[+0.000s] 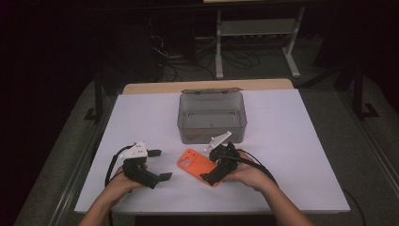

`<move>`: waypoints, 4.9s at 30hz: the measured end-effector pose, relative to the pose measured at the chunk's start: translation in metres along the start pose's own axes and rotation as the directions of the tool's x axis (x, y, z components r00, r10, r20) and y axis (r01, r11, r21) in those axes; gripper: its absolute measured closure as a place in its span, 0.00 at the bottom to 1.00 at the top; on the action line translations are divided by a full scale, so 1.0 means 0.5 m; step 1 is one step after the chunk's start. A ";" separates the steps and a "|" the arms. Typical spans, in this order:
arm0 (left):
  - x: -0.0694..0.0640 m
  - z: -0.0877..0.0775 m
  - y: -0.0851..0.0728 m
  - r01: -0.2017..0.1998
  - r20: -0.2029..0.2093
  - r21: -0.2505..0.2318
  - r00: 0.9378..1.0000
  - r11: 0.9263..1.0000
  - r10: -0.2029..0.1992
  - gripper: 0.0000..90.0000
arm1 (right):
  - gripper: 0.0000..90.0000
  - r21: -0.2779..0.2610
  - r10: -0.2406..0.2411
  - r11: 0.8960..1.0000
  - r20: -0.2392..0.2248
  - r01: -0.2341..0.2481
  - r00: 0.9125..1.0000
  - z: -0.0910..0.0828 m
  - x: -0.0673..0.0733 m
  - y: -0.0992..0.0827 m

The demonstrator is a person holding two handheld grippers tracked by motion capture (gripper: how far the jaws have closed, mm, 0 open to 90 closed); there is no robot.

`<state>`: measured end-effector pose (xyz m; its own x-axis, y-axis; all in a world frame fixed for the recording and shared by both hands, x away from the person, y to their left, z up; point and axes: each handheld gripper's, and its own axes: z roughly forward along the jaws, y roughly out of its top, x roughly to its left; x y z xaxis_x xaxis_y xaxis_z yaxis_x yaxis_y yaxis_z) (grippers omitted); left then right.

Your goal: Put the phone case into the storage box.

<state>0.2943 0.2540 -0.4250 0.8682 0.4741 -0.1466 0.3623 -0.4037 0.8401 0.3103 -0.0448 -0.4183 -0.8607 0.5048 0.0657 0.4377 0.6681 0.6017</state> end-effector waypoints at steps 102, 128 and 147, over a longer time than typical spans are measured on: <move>0.001 -0.002 0.001 0.017 -0.002 0.003 1.000 1.000 -0.017 0.00 | 0.18 0.147 -0.024 0.989 0.048 0.017 0.999 0.043 0.012 -0.010; 0.003 -0.002 0.000 0.015 -0.003 0.006 1.000 1.000 -0.015 0.00 | 0.18 0.102 -0.020 0.995 -0.018 0.022 1.000 -0.012 -0.021 -0.013; 0.002 -0.001 0.000 0.011 0.001 0.007 1.000 1.000 -0.011 0.00 | 0.18 0.084 -0.038 0.996 -0.038 0.041 0.999 -0.084 -0.066 -0.033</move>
<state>0.2953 0.2548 -0.4248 0.8647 0.4773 -0.1563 0.3740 -0.4043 0.8346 0.3205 -0.0956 -0.3968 -0.8859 0.4581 0.0728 0.4224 0.7317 0.5349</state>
